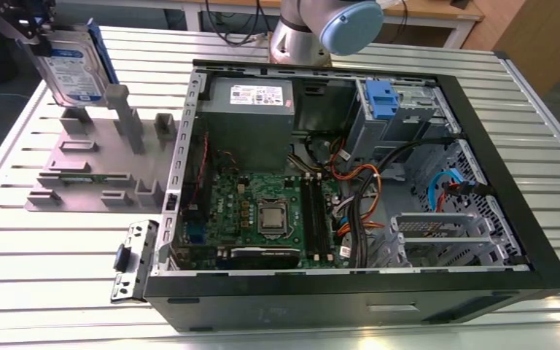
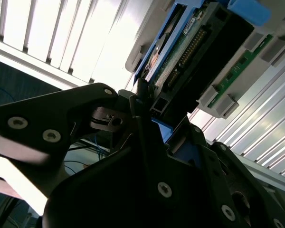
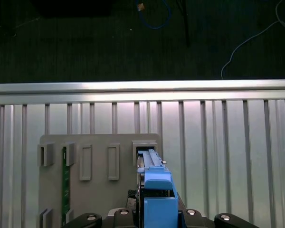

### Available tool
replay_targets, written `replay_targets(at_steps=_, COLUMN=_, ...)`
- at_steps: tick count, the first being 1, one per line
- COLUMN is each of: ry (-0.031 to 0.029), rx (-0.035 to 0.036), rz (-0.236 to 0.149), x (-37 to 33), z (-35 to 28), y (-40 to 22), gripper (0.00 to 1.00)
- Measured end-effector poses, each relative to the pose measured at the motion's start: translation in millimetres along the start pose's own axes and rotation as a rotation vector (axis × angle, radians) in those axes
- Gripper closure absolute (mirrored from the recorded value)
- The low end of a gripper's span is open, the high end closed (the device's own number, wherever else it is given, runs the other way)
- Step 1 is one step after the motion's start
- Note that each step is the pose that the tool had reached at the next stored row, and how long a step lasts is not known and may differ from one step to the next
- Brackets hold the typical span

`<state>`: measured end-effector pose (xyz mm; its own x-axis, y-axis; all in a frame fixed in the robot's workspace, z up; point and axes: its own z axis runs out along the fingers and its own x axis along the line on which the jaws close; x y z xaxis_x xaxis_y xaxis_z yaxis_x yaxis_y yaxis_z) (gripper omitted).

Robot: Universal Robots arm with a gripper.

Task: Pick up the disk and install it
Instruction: 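Pick up the disk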

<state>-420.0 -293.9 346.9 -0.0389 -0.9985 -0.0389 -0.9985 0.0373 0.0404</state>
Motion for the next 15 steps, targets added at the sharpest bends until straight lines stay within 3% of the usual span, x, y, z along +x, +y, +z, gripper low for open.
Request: replay_targets(at_steps=15, ry=0.0000, rx=0.0001, rz=0.000, x=-0.3, z=-8.9, y=0.4, gripper=0.64)
